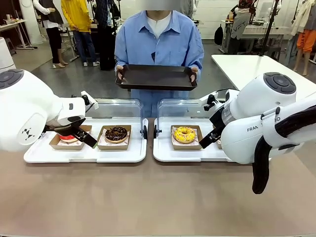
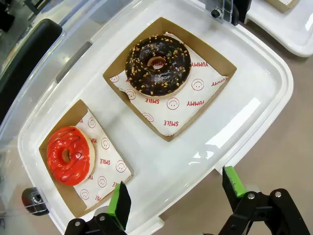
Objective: Provide the desired donut to the person.
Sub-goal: Pick up and lift the Paper togo box containing the Donut pointed at by the person.
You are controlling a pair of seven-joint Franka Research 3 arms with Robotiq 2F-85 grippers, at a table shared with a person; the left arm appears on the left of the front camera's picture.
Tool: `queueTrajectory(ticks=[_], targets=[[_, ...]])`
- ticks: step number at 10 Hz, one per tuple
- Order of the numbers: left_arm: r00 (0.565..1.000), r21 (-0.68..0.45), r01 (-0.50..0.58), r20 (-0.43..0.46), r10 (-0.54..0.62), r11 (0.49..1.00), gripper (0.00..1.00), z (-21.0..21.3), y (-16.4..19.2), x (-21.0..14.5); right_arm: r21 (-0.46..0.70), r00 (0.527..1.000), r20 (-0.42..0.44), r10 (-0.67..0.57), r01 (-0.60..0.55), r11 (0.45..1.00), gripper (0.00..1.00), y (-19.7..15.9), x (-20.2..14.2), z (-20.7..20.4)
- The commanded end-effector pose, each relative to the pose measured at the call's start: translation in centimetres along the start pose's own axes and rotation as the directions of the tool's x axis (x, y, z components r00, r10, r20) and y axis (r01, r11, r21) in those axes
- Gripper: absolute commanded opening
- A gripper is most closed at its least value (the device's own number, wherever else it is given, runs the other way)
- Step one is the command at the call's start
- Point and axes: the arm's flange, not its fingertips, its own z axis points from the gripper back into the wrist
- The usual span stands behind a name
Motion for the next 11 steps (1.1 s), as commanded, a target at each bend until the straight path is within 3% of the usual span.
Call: queueTrajectory(ticks=[1,3,4,7,9,11], targets=[[1.0,0.0,0.0,0.0,0.0,1.0,1.0,0.0,0.0,0.0,0.0,1.0,0.0,0.0,0.0,1.0,1.0,0.0,0.0,0.0],[1.0,0.0,0.0,0.0,0.0,1.0,1.0,0.0,0.0,0.0,0.0,1.0,0.0,0.0,0.0,1.0,1.0,0.0,0.0,0.0],[0.998,0.032,0.064,-0.002,-0.064,0.997,1.0,4.1,-0.3,0.5,-0.021,1.0,0.011,0.007,-0.007,1.0,1.0,0.0,1.2,3.5],[0.992,0.108,0.122,-0.029,-0.119,0.987,1.0,14.6,0.5,2.6,-0.084,0.998,-0.05,0.037,-0.041,0.996,1.0,0.2,3.4,14.6],[0.992,0.128,0.108,-0.071,-0.1,0.986,1.0,19.1,2.0,4.8,-0.111,0.999,-0.041,0.026,-0.031,0.993,1.0,0.1,5.0,21.3],[0.997,0.149,0.07,-0.055,-0.063,0.986,1.0,22.7,2.5,6.4,-0.172,1.0,-0.012,-0.018,0.016,0.985,1.0,0.4,6.0,26.0]])
